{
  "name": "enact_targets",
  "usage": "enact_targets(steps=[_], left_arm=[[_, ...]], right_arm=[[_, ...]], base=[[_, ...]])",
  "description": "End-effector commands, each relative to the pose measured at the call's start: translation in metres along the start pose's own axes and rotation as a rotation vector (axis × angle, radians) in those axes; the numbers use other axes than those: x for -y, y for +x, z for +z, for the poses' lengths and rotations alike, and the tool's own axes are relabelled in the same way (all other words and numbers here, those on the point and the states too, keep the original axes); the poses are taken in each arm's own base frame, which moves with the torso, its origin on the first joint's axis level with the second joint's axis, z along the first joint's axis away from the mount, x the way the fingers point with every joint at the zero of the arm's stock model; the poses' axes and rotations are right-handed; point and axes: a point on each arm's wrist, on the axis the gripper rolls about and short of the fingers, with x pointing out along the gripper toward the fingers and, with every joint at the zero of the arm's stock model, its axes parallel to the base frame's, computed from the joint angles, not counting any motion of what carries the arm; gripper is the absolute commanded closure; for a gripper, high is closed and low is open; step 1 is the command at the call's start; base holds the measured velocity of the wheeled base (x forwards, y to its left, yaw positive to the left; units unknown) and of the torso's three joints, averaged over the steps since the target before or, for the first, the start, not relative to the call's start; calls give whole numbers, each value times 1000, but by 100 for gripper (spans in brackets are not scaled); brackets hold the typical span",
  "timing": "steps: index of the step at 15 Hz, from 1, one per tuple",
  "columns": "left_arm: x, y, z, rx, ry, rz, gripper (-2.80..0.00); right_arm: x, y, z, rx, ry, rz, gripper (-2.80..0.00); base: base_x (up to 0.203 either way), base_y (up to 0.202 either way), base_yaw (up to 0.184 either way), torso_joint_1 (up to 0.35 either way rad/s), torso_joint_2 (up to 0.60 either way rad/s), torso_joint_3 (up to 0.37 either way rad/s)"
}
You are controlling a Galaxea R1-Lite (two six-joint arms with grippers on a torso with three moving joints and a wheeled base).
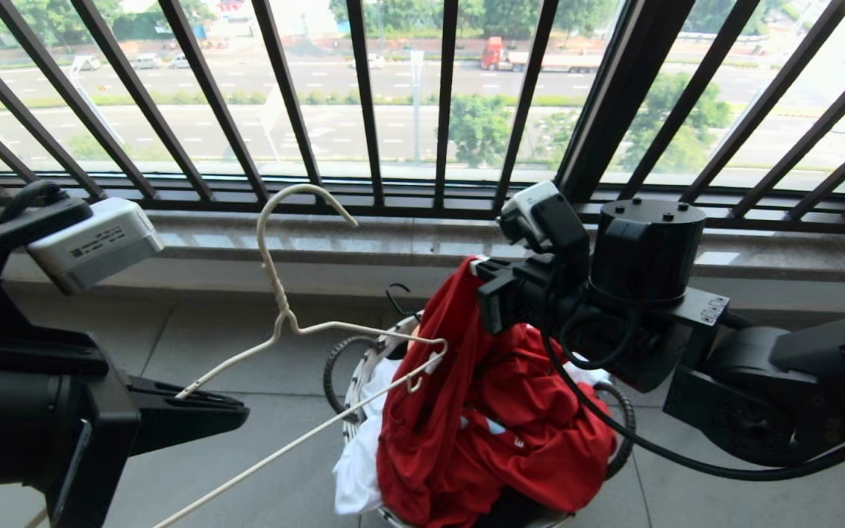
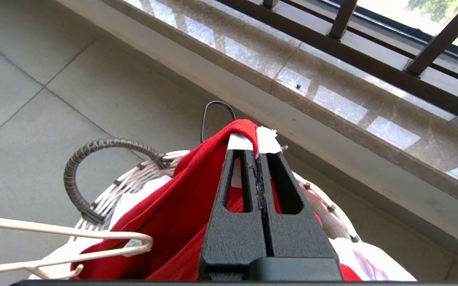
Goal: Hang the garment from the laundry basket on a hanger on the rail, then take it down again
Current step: Pick up clothes from the basket
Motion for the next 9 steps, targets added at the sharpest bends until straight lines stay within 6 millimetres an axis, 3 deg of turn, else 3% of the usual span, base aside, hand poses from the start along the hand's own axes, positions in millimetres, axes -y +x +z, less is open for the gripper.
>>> enact_targets(steps=[1, 5, 9], left_arm=[[3, -20, -3, 67, 12, -3, 0], [4, -27, -3, 99, 18, -6, 0], [5, -29, -4, 122, 20, -9, 0]], right_arm=[[3, -4, 11, 37, 13, -7, 0], [10, -21, 36, 114, 64, -19, 0], [12, -26, 39, 124, 67, -24, 0]], base=[[0, 0, 0, 0, 0, 0], [0, 0, 0, 0, 0, 0], [0, 0, 0, 0, 0, 0]])
